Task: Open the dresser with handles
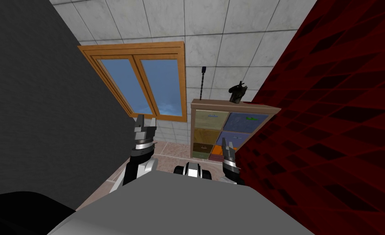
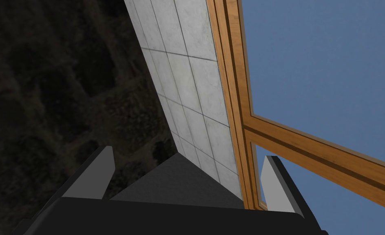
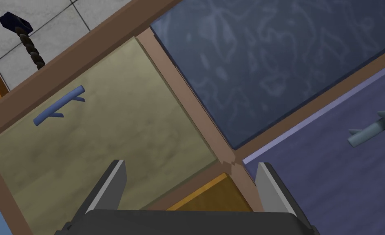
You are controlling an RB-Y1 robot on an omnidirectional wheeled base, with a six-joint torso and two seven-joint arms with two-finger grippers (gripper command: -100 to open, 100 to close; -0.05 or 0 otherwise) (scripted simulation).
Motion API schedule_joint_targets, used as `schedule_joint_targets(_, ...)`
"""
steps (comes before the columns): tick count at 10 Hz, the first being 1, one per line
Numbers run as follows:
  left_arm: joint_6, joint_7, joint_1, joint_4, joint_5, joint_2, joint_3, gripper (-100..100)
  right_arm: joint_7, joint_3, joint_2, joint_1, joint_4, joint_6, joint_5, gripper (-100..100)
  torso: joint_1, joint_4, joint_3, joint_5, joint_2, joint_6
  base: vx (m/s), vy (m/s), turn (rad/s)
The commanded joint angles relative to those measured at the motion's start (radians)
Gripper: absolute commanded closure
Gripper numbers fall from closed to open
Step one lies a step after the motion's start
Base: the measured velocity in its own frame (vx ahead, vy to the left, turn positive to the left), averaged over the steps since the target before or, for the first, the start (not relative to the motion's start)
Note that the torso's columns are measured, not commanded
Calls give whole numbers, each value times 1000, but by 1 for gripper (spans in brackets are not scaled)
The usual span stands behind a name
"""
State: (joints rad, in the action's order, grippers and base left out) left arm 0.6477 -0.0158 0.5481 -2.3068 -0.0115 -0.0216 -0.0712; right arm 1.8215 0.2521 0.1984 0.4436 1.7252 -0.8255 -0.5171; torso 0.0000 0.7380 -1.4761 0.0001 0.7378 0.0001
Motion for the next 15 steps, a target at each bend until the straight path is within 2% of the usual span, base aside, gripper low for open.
schedule_joint_targets(1,0,0,0,0,0,0,0,0,70,19,-7,-9,-27,-3,-18,-100,0,0,0,0,1,0,23,10,55)
schedule_joint_targets(3,0,0,0,0,0,0,0,0,103,19,-7,-9,-27,-3,-18,-100,0,0,0,0,0,0,19,6,20)
schedule_joint_targets(4,0,0,0,0,0,0,0,0,142,36,-12,-16,-52,-8,-34,-100,0,0,0,0,1,0,22,6,59)
schedule_joint_targets(5,0,0,0,0,0,0,0,0,168,36,-12,-16,-52,-8,-34,-100,0,0,0,0,0,0,25,5,35)
schedule_joint_targets(6,0,0,0,0,0,0,0,0,174,36,-12,-16,-52,-8,-34,-100,0,0,0,0,0,0,15,2,-5)
schedule_joint_targets(9,0,0,0,0,0,0,0,0,272,69,-23,-30,-100,-14,-61,-100,0,0,0,0,0,0,25,8,49)
schedule_joint_targets(11,0,0,0,0,0,0,0,0,309,69,-23,-30,-100,-14,-61,-100,0,0,0,0,0,0,21,5,14)
schedule_joint_targets(12,0,0,0,0,0,0,0,0,348,85,-27,-37,-122,-17,-74,-100,0,0,0,0,1,0,19,8,55)
schedule_joint_targets(15,0,0,0,0,0,0,0,0,429,100,-31,-44,-144,-19,-85,-100,0,0,0,0,0,0,27,8,37)
